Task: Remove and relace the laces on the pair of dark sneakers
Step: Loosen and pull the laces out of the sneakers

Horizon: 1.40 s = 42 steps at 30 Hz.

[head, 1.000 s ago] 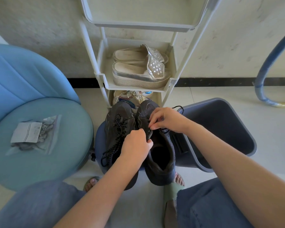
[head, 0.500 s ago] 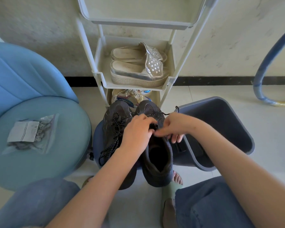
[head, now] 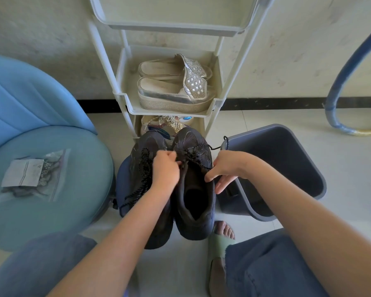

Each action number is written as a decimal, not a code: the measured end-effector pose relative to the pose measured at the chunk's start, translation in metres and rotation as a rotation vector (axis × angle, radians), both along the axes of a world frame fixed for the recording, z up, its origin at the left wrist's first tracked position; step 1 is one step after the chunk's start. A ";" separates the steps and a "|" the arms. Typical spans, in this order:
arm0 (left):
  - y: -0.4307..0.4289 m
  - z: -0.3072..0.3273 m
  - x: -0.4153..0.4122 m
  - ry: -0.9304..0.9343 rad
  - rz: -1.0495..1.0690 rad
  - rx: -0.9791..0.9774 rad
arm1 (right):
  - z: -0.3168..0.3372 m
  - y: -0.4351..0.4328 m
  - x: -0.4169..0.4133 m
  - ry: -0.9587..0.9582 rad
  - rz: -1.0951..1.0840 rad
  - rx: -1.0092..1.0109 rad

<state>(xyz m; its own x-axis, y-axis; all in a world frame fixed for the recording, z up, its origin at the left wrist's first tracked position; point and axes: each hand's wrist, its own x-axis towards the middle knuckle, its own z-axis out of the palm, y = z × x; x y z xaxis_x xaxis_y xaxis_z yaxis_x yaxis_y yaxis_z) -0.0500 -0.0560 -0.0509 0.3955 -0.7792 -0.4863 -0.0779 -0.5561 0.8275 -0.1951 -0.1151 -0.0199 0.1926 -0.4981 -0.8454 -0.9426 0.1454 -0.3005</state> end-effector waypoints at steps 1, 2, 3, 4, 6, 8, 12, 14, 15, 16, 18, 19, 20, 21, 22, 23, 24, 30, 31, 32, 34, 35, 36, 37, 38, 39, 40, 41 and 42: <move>0.000 0.005 -0.001 -0.157 -0.147 -0.053 | 0.001 0.000 -0.001 -0.004 -0.007 -0.001; 0.000 0.005 -0.002 -0.326 -0.310 -0.154 | 0.001 0.000 -0.001 -0.010 -0.012 0.000; 0.000 0.005 -0.003 -0.438 -0.464 -0.262 | 0.001 -0.001 0.000 -0.009 -0.003 -0.009; -0.001 0.006 -0.003 -0.502 -0.612 -0.295 | 0.001 -0.001 0.001 -0.008 0.006 -0.020; -0.002 0.004 -0.002 -0.613 -0.825 -0.246 | 0.002 -0.001 0.006 -0.029 0.015 -0.027; -0.006 0.001 0.002 -0.690 -0.882 -0.171 | 0.000 0.001 0.009 -0.024 0.056 -0.047; -0.002 -0.002 0.001 -0.685 -0.733 -0.229 | -0.001 0.002 0.006 -0.056 0.025 -0.029; 0.005 -0.004 -0.005 -0.483 -0.436 -0.223 | -0.001 0.001 0.005 -0.060 0.031 -0.024; 0.005 -0.005 -0.006 -0.264 -0.195 -0.174 | -0.002 0.001 0.006 -0.063 0.034 -0.025; 0.001 -0.003 -0.004 0.017 0.090 -0.113 | -0.002 0.001 0.006 -0.063 0.036 -0.030; -0.006 0.004 0.004 0.524 0.516 -0.036 | -0.002 0.001 0.007 -0.047 0.023 -0.044; -0.010 0.006 0.007 0.581 0.545 -0.030 | -0.002 0.002 0.007 -0.045 0.015 -0.044; -0.012 0.010 0.008 0.505 0.450 -0.051 | 0.000 0.002 0.007 -0.049 0.009 -0.041; -0.011 0.014 0.007 0.329 0.276 -0.103 | 0.000 0.001 0.007 -0.056 0.008 -0.042; -0.009 0.016 0.004 0.126 0.086 -0.172 | 0.001 0.001 0.007 -0.063 0.013 -0.047; -0.006 0.016 0.001 -0.051 -0.100 -0.222 | 0.001 0.001 0.007 -0.071 0.019 -0.053; -0.003 0.014 -0.001 -0.175 -0.275 -0.243 | 0.001 0.002 0.007 -0.074 0.024 -0.054; -0.002 0.009 -0.006 -0.523 -0.753 -0.179 | 0.001 0.002 0.008 -0.093 0.052 -0.055; -0.001 0.009 -0.006 -0.554 -0.753 -0.193 | 0.000 0.002 0.008 -0.095 0.053 -0.055; 0.000 0.008 -0.005 -0.590 -0.768 -0.202 | 0.001 0.003 0.009 -0.095 0.053 -0.056; 0.002 0.007 -0.004 -0.658 -0.812 -0.216 | 0.000 0.002 0.009 -0.092 0.070 -0.068; 0.003 0.006 -0.003 -0.678 -0.827 -0.218 | 0.000 0.002 0.009 -0.095 0.071 -0.067; 0.004 0.005 -0.004 -0.688 -0.838 -0.213 | 0.001 0.003 0.009 -0.100 0.068 -0.062; 0.004 0.005 -0.004 -0.695 -0.846 -0.209 | 0.001 0.002 0.008 -0.105 0.069 -0.061; 0.004 0.004 -0.005 -0.706 -0.847 -0.205 | 0.002 0.003 0.008 -0.106 0.072 -0.064; 0.004 0.003 -0.005 -0.723 -0.839 -0.213 | 0.002 0.003 0.009 -0.108 0.080 -0.066; 0.003 0.003 -0.006 -0.745 -0.827 -0.224 | 0.002 0.004 0.009 -0.105 0.088 -0.064; 0.002 0.003 -0.006 -0.769 -0.815 -0.233 | 0.002 0.004 0.009 -0.108 0.088 -0.059; 0.001 0.003 -0.006 -0.789 -0.809 -0.229 | 0.002 0.005 0.009 -0.114 0.066 -0.040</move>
